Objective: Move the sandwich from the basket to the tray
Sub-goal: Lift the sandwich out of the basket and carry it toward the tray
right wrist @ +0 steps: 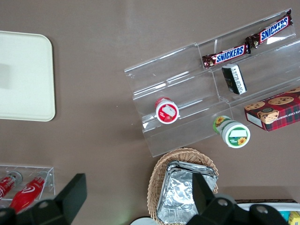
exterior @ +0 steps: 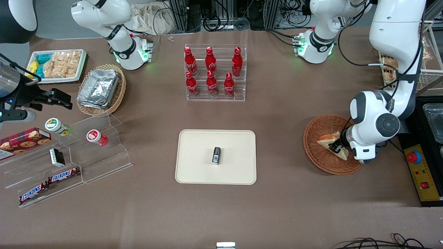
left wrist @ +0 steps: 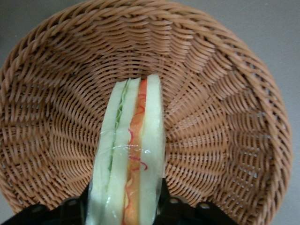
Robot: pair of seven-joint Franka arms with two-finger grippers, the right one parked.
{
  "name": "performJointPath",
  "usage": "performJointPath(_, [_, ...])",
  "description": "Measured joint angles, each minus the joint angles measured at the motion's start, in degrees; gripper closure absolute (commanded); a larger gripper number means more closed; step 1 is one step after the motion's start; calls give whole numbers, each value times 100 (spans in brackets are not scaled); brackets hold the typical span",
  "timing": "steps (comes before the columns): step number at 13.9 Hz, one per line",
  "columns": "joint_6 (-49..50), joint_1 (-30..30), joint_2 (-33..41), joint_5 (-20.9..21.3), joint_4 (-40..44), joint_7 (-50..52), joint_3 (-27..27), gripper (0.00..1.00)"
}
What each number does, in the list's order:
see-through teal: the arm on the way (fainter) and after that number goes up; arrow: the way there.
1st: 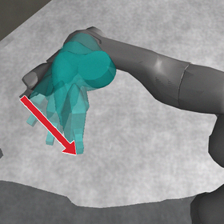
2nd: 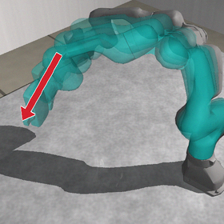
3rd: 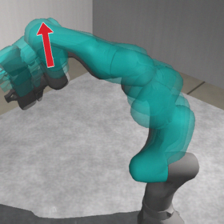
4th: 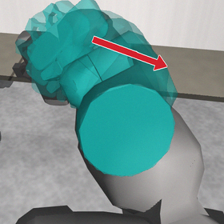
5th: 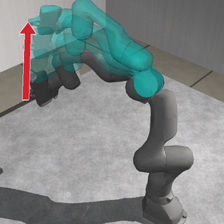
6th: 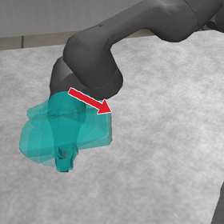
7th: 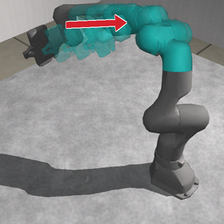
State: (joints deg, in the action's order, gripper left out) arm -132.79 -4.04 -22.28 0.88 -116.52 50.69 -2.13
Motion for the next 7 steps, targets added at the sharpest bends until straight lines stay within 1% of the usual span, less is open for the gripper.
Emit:
performJointPath(5, [120,-5,109,10,257,-18,12,100])
performJointPath(7, [774,-6,221,14,673,-124,29,100])
